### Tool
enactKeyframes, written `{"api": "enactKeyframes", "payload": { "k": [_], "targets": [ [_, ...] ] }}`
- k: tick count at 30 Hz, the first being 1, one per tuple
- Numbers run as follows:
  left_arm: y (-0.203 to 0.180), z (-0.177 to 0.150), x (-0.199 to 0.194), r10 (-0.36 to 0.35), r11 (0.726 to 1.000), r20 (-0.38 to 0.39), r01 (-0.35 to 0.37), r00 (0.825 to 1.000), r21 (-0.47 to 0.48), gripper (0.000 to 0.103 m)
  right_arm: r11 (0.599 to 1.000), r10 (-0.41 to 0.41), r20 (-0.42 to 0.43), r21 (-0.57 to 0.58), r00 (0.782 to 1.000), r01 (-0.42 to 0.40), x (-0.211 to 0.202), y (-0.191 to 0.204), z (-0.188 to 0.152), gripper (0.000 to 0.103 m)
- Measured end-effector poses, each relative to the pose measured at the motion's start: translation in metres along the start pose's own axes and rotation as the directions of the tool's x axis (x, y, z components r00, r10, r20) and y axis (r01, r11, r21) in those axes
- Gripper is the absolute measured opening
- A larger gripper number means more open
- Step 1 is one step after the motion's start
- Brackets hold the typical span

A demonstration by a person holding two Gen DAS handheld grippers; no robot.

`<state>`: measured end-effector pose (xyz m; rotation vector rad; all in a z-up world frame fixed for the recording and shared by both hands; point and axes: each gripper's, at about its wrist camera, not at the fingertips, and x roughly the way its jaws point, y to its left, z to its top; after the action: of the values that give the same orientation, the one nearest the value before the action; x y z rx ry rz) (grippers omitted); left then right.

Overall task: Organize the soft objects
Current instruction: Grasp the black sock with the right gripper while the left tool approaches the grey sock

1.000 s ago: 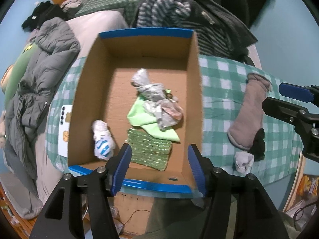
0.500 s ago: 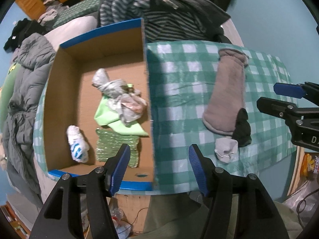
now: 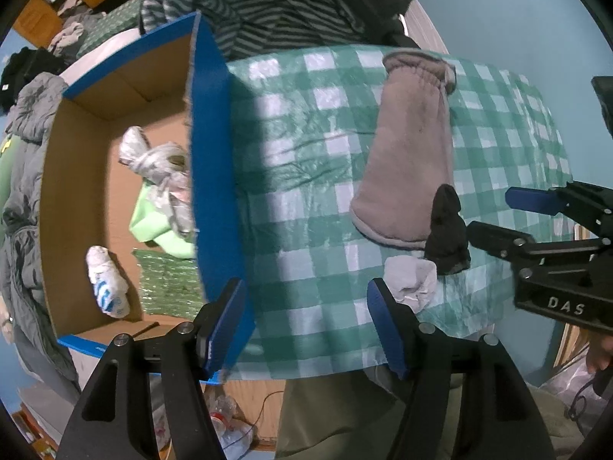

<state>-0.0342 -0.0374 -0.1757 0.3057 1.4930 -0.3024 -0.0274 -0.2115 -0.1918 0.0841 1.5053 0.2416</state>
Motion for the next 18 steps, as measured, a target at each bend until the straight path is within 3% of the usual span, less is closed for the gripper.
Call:
{"api": "enactKeyframes", "payload": {
  "k": [15,18],
  "targets": [
    [-0.016,-0.009,0.041,-0.03,0.999,-0.076,0.029,0.997,-0.018,0.068,1.0,0.01,-0.057,-0.021,0.998,-0.011,0.047,0.008,-0.006,0.064],
    [-0.015,-0.01,0.046,-0.038,0.999,-0.084,0.035,0.996,-0.037,0.068,1.0,0.011,-0.07,-0.016,0.997,-0.012,0.056,0.008,-0.007,0.046]
  ]
}}
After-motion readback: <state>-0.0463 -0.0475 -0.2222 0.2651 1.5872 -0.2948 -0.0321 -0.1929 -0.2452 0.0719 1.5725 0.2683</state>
